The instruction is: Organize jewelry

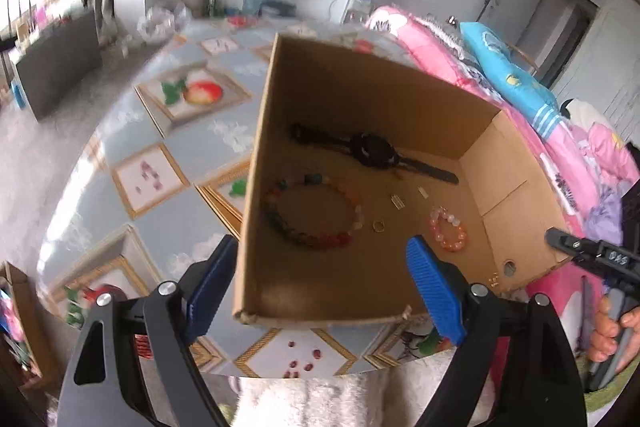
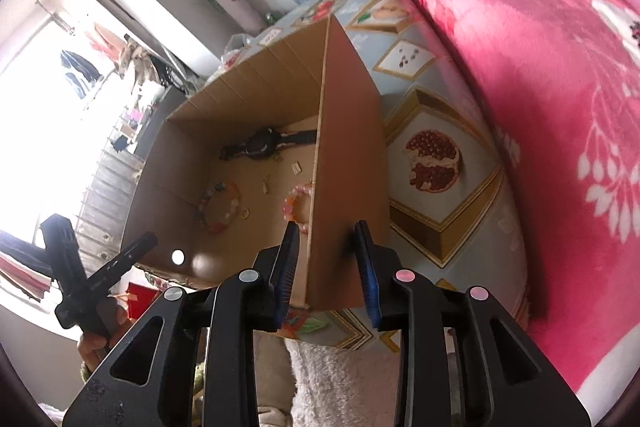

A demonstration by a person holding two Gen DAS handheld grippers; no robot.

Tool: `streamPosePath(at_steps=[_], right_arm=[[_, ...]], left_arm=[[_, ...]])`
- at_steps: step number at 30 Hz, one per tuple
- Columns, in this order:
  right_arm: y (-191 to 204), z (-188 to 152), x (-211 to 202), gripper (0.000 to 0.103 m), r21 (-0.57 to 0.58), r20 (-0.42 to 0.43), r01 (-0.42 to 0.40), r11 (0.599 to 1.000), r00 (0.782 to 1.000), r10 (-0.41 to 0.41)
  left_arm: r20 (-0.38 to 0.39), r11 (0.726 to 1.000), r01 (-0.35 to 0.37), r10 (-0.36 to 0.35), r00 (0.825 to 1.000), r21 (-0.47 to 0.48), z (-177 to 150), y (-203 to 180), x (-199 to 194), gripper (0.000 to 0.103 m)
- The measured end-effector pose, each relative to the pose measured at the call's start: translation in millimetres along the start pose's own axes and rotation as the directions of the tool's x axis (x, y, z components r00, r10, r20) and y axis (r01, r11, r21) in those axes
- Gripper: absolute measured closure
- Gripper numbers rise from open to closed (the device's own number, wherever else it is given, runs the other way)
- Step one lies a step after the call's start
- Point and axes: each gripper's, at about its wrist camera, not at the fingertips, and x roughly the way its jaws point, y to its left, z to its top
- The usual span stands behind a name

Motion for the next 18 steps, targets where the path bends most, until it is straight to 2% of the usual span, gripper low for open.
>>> streamPosePath(at_steps=[2,5,8,14,18], right_arm=[[6.9,-7.4,-11.4,0.059,-0.033,0.052,0.039,0.999,0.998,-0.037],[20.0,-26.3,-28.3,0.048,-0.104,0.121,0.142,0.984,0.984,-0.129],[27.2,-44.7,-35.3,0.036,-0.146,0.140,0.177,0.973,0.978,-0.157],[41.3,-70.0,-25.9,0.021,-0.204,0.123,0.196,0.959,0.977,-0.174],[54.4,-77.5,-13.0,0.018,-0.229,0.116,0.215,0.949,0.974,-0.192]], left_arm=[[0.054,0.998,-0.041,0.038,0.998,0.043,-4.2,-4.5,-13.8,0.018],[0.109,0.994,-0.094,0.088,0.990,0.047,-12.0,-6.5,-32.7,0.008],[0.135,0.995,-0.093,0.087,0.987,0.041,-19.9,-7.6,-45.8,0.006],[0.132,0.982,-0.184,0.176,0.976,0.050,-35.3,-16.8,-54.1,0.006],[0.109,0.969,-0.237,0.228,0.967,0.071,-39.4,-25.5,-49.2,0.006]])
